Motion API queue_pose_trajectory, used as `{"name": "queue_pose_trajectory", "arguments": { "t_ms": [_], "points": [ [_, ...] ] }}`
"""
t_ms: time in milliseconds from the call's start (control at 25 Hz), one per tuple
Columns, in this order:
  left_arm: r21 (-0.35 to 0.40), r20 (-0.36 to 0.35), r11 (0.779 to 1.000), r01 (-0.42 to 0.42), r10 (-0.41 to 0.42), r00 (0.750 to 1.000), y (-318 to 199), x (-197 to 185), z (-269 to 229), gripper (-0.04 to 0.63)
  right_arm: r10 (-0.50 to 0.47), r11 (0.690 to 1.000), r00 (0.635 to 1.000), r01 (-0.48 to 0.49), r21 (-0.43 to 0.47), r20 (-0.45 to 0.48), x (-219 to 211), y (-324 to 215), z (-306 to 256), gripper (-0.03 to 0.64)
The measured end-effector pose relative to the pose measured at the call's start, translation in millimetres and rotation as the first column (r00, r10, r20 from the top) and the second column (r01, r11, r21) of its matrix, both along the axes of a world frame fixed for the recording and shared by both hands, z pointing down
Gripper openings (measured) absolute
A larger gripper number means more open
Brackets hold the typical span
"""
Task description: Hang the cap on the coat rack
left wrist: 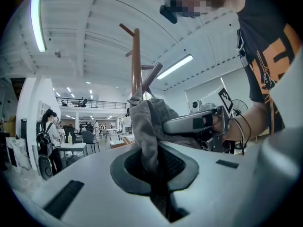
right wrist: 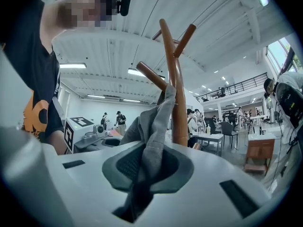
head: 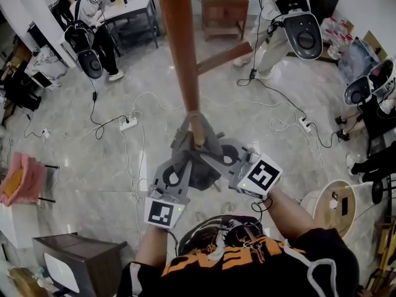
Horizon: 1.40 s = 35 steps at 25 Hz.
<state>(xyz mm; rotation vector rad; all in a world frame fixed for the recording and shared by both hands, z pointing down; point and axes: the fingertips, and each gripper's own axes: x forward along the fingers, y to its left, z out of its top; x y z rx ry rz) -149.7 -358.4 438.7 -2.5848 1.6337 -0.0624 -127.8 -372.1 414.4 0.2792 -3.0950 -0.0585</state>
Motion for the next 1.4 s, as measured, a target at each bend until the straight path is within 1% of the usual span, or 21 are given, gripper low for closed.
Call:
{"name": "queue_pose_trajectory", "arguments": {
  "t_ms": [400, 520, 600, 640, 680, 720, 760, 840, 920, 1160, 1240, 1320, 1400],
  "points": [
    [0.019, -0.029, 1.000, 0.022, -0.022, 0.999, -5.1, -2.3, 4.3, 0.043, 0.054, 0.998, 0.998, -0.054, 0.012, 0.037, 2.5, -10.0, 3.2, 0.054],
    [0.032, -0.050, 0.999, 0.020, -0.018, 0.999, -2.5, -2.4, 1.5, 0.059, 0.069, 0.998, 0.997, -0.069, 0.012, 0.047, 3.6, -9.3, 4.2, 0.063],
    [0.030, -0.063, 0.999, 0.021, -0.019, 0.998, -0.2, -4.8, 2.0, 0.083, 0.073, 0.997, 0.996, -0.073, 0.004, 0.048, 3.8, -9.0, 6.7, 0.072],
    [0.025, -0.066, 0.999, 0.026, -0.024, 0.998, 0.7, -6.9, 3.4, 0.111, 0.078, 0.997, 0.996, -0.078, 0.000, 0.046, 4.4, -9.7, 8.0, 0.082],
    [0.017, -0.066, 0.999, 0.033, -0.032, 0.997, 1.4, -9.5, 5.4, 0.153, 0.086, 0.996, 0.995, -0.086, -0.004, 0.047, 5.6, -10.9, 9.1, 0.092],
    [0.009, -0.064, 0.999, 0.041, -0.040, 0.997, 1.8, -12.1, 7.4, 0.199, 0.094, 0.996, 0.994, -0.094, -0.012, 0.049, 7.3, -12.8, 10.1, 0.111],
    [0.004, -0.061, 0.999, 0.048, -0.048, 0.997, 1.7, -14.3, 9.0, 0.224, 0.102, 0.995, 0.993, -0.100, -0.022, 0.053, 9.2, -15.0, 11.1, 0.147],
    [-0.001, -0.056, 0.999, 0.054, -0.054, 0.997, 0.8, -16.7, 10.4, 0.229, 0.115, 0.993, 0.992, -0.113, -0.041, 0.056, 12.2, -19.5, 14.0, 0.206],
    [-0.003, -0.057, 0.999, 0.054, -0.054, 0.997, -0.4, -17.7, 10.6, 0.229, 0.127, 0.991, 0.991, -0.124, -0.049, 0.050, 13.5, -22.4, 18.0, 0.233],
    [-0.011, -0.054, 0.998, 0.060, -0.060, 0.997, 2.1, -24.3, 11.5, 0.230, 0.150, 0.988, 0.989, -0.150, -0.036, 0.014, 16.5, -22.9, 25.4, 0.267],
    [-0.024, -0.040, 0.998, 0.062, -0.063, 0.997, 5.3, -28.4, 14.7, 0.242, 0.168, 0.985, 0.986, -0.168, -0.029, 0.003, 21.2, -23.1, 28.0, 0.282],
    [-0.044, -0.011, 0.997, 0.068, -0.068, 0.998, 9.4, -35.3, 18.8, 0.255, 0.186, 0.982, 0.983, -0.186, -0.027, -0.009, 26.6, -23.6, 31.3, 0.293],
    [-0.046, 0.002, 0.997, 0.070, -0.070, 0.998, 12.8, -41.1, 18.3, 0.256, 0.200, 0.979, 0.980, -0.200, -0.033, -0.017, 31.7, -24.9, 33.7, 0.293]
  ]
}}
